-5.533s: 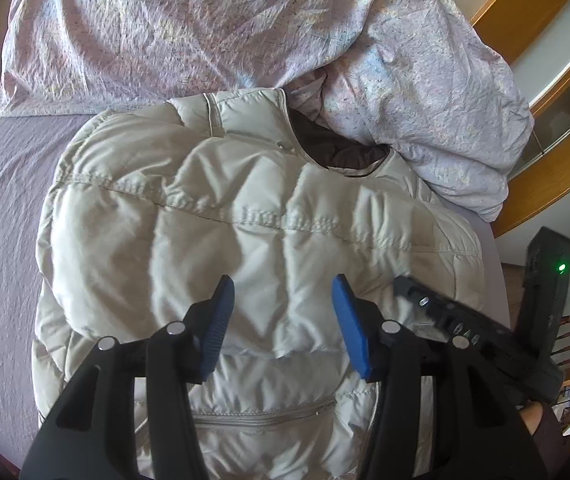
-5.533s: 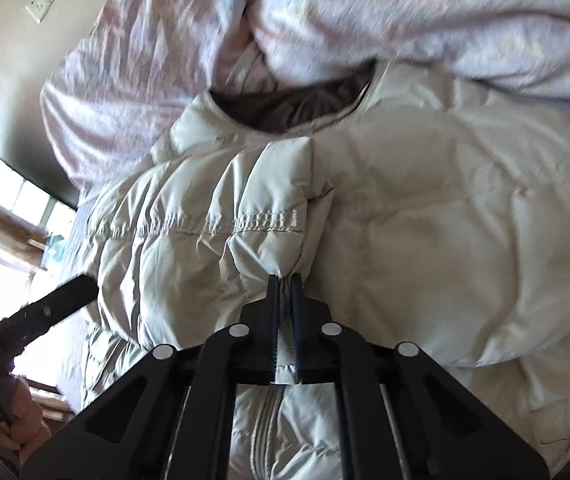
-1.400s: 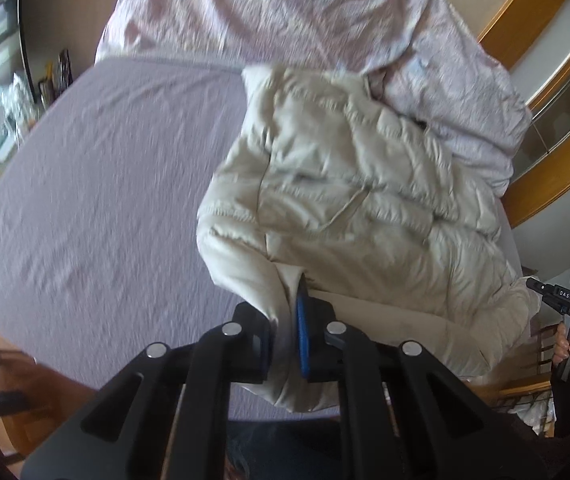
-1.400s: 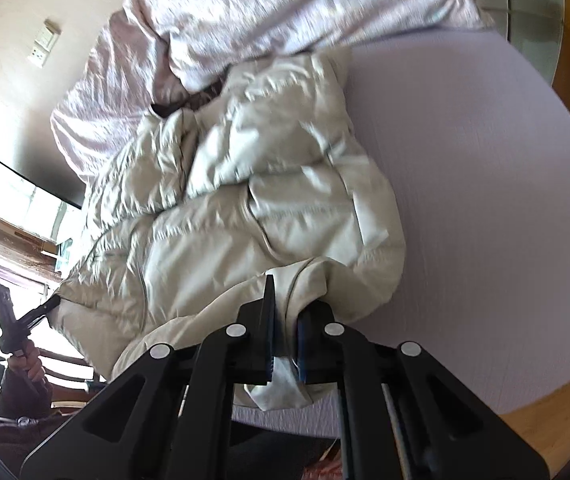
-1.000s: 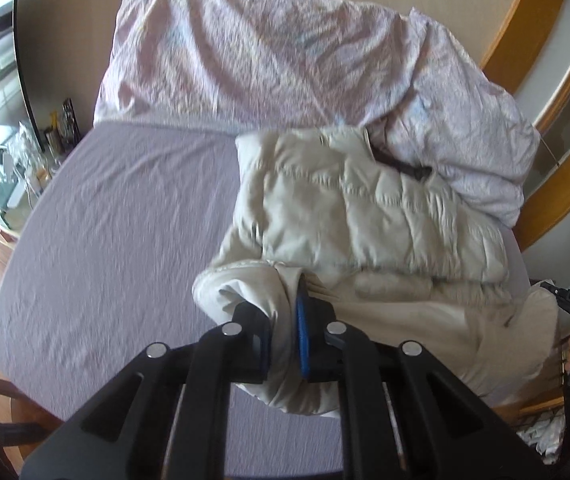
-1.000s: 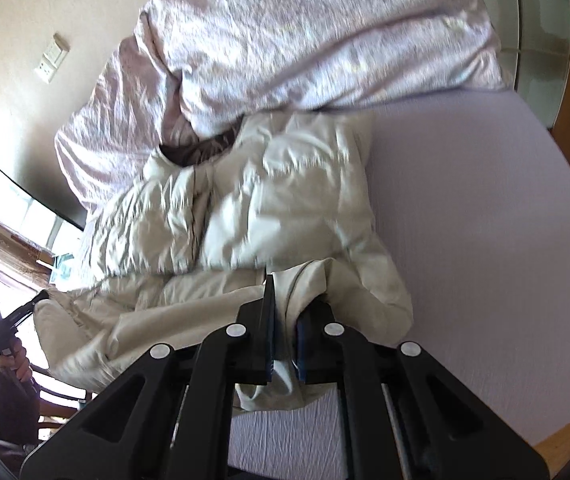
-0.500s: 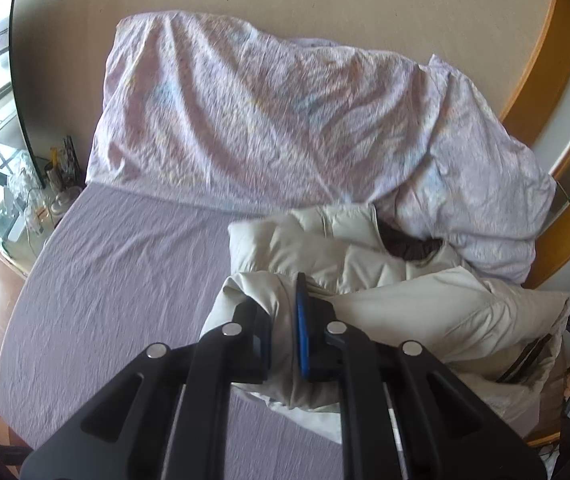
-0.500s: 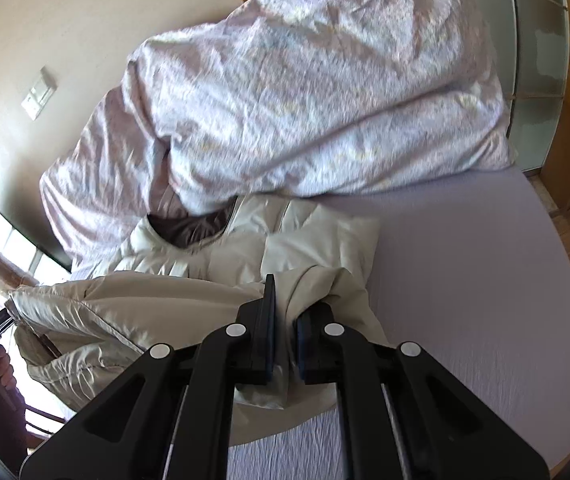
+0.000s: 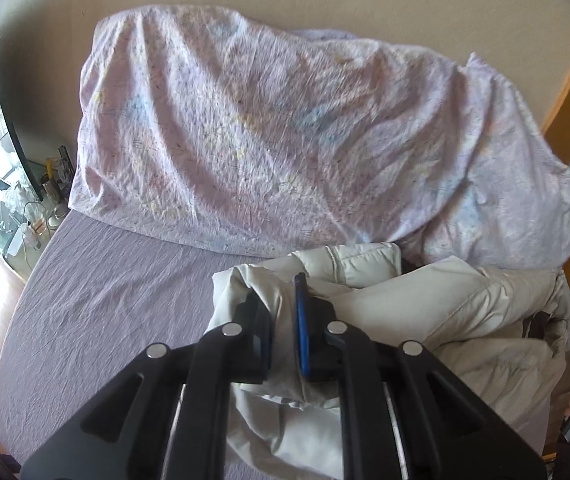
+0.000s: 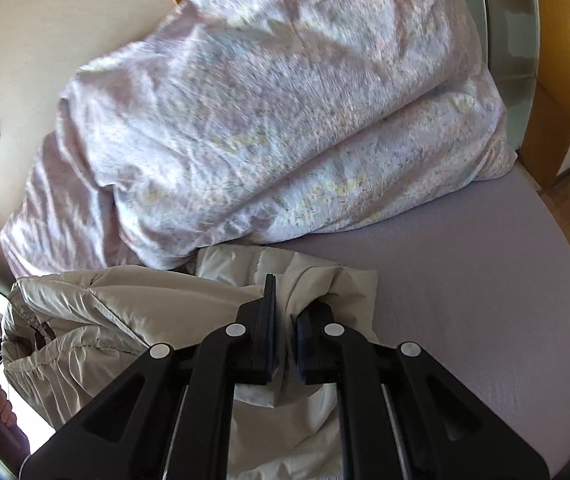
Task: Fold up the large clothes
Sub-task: 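Lift the hem and fold it toward the collar with both grippers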
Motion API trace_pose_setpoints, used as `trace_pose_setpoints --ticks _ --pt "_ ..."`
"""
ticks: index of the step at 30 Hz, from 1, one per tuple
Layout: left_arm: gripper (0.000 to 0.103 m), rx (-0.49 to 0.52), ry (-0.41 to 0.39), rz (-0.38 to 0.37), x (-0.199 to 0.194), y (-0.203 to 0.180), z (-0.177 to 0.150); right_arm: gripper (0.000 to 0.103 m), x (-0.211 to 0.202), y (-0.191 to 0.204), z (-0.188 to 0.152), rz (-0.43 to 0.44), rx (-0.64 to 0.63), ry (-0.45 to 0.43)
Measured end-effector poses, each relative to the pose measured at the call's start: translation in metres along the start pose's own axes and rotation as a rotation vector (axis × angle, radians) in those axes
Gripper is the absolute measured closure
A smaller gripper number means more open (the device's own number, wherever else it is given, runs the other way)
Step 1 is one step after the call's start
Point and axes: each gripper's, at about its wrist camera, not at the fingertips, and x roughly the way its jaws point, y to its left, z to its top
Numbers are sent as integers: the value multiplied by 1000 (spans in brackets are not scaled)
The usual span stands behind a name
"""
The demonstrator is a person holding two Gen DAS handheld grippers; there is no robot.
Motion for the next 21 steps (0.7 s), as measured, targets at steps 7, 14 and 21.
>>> trace_pose_setpoints --ticks 7,14,21 --pt "91 3 48 63 53 -6 4 95 50 -2 14 -36 41 65" --pt "89 -2 88 108 96 -7 8 95 85 -7 17 -58 55 117" --pt "88 4 107 129 123 -10 10 95 108 -11 19 -68 77 155"
